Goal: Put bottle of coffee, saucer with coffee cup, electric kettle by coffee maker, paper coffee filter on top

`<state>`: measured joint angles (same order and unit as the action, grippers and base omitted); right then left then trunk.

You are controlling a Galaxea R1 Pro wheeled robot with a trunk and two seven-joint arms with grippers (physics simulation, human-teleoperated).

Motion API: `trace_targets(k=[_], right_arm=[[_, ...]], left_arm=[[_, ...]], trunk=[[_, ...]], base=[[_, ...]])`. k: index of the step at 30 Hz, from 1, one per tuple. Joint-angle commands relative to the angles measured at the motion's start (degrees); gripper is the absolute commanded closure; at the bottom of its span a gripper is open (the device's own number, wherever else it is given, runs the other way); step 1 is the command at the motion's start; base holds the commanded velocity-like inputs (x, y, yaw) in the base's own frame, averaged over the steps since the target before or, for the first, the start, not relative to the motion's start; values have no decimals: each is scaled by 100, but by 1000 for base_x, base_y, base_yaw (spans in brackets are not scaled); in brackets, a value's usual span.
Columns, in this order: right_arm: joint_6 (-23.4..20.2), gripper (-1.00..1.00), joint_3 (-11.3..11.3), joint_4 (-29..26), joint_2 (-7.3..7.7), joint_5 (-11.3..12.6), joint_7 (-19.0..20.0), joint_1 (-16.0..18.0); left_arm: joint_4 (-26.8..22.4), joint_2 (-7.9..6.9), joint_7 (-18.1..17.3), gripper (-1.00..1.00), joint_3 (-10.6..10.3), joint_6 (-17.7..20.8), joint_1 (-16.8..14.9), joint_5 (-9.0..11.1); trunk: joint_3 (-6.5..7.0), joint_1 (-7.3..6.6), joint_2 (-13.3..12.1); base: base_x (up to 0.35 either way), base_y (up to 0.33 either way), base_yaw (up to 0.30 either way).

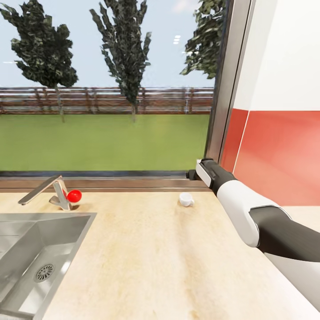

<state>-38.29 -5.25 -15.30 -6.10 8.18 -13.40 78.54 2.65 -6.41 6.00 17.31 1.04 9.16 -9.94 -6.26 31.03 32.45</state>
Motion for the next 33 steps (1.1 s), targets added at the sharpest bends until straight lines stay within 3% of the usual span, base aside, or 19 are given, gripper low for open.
trace_targets(k=[1,33], right_arm=[[-26,-100,-47,-7,3,61,-40,4],[-29,-100,-30,-25,12,61,-49,4]], left_arm=[[-1,0,16,-100,44,11,-2,-61],[8,2,16,-100,44,12,-1,-61]], trunk=[[-18,2,9],[-303,2,9]], base=[[0,0,0],[0,0,0]])
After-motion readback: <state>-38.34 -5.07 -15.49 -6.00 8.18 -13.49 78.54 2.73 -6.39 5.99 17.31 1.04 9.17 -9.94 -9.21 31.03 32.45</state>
